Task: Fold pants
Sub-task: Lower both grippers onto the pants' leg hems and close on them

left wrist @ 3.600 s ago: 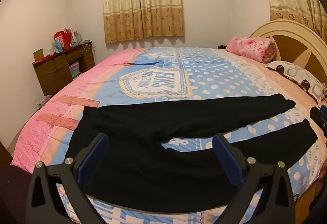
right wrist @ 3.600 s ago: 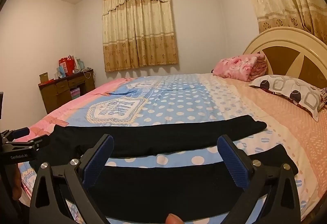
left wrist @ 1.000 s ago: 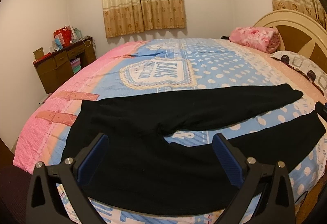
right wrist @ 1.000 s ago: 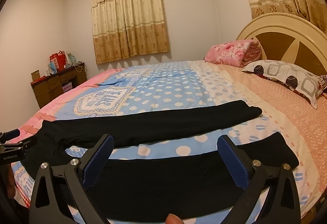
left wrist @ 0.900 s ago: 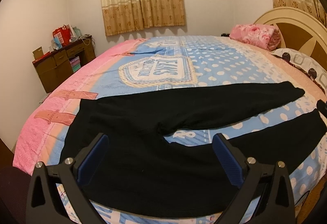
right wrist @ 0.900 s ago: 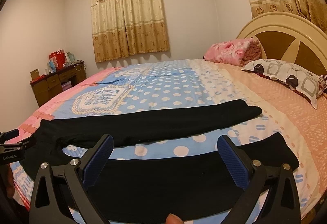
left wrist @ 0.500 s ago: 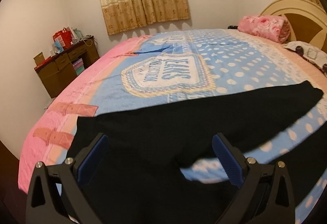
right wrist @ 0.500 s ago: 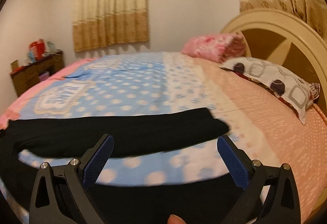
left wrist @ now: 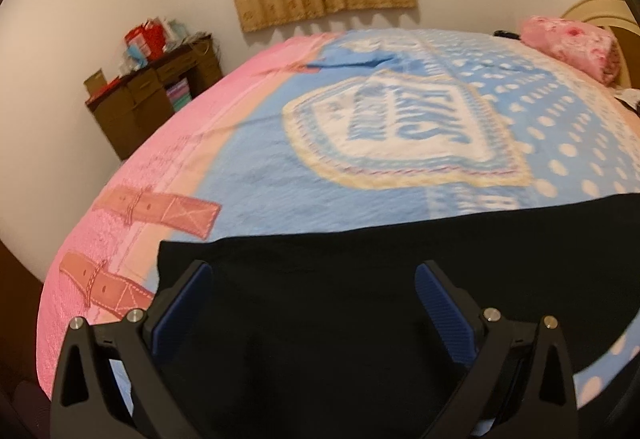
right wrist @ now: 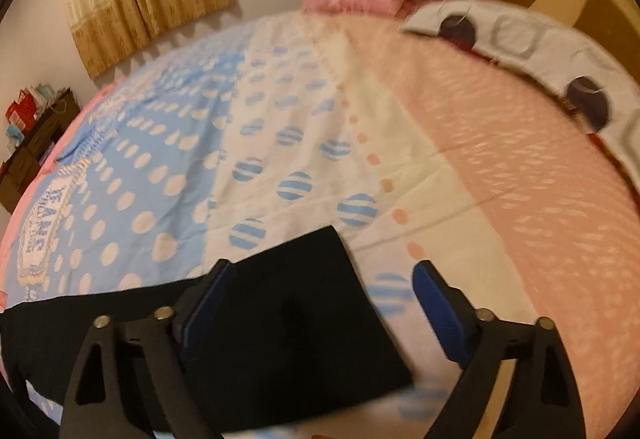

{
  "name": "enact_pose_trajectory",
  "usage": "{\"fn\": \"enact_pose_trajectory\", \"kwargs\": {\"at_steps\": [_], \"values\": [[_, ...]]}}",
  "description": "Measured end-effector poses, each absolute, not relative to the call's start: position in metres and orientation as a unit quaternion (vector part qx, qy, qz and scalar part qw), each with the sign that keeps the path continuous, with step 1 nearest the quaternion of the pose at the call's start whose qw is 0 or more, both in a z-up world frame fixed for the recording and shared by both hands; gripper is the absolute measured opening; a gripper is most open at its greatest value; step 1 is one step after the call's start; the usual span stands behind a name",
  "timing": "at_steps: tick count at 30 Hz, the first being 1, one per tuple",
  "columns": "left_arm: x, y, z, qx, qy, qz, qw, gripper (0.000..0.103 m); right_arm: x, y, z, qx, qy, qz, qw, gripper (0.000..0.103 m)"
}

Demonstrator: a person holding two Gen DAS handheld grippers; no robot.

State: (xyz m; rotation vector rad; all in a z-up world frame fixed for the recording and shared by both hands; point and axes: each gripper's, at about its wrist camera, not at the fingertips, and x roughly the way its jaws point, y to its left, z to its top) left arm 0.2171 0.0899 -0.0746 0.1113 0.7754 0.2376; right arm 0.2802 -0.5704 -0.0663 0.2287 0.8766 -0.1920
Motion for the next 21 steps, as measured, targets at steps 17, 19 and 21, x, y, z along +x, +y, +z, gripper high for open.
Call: {"fn": "enact_pose_trajectory", "kwargs": {"at_steps": [17,19,21], "values": [[0.215,0.211,-0.099,0.0,0.423,0.173,0.89,0.103,0.323,-0.571,-0.099,0.1,0.465,-0.093,0.875,0.06],[0.22,0.219,-0.102,-0.01,0.428,0.171,0.887,0.103,0.326,-0.566,-0.099,0.092,0.464,-0.093,0.876,0.055],[0.225,0.225,-0.101,-0.02,0.423,0.167,0.89,0.103,0.328,-0.563,-0.1,0.082,0.465,-0.096,0.876,0.055]]}}
